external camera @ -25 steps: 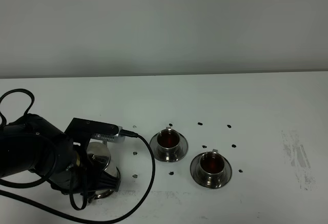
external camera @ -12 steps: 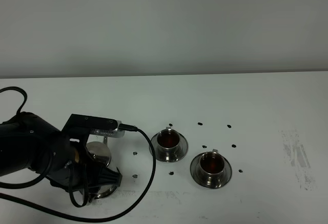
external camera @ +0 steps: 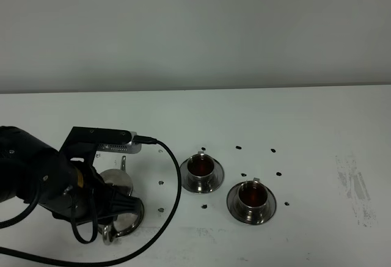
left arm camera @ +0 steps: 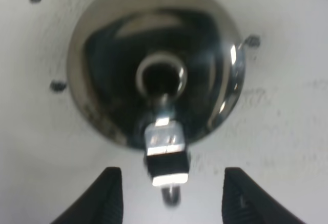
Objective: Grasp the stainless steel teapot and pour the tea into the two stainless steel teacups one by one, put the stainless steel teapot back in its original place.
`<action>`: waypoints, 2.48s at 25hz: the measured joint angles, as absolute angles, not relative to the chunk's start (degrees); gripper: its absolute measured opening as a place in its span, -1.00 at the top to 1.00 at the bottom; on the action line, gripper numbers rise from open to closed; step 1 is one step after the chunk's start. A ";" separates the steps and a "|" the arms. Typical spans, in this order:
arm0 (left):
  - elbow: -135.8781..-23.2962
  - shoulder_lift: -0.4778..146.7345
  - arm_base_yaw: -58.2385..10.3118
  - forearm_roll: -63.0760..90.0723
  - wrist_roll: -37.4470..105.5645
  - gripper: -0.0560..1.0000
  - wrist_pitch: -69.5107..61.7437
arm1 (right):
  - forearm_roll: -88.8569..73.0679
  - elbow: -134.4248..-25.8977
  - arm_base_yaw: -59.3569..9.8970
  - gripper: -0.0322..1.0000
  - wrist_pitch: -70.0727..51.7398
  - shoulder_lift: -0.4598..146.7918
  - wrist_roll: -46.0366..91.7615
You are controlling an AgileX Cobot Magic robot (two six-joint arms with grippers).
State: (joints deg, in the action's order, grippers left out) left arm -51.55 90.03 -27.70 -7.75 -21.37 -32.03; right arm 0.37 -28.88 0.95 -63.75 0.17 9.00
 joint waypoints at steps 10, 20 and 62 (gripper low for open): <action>-52.79 78.18 -24.73 -8.31 -10.03 -0.05 -47.74 | 0.37 -28.88 0.95 -0.01 -63.75 0.17 9.00; -50.46 62.45 -15.14 -6.78 -6.56 -0.05 -63.97 | 0.37 -28.88 0.95 -0.01 -63.75 0.17 9.00; -28.89 7.58 5.90 1.86 1.32 -0.04 -59.98 | 0.37 -28.88 0.95 -0.01 -63.75 0.17 9.00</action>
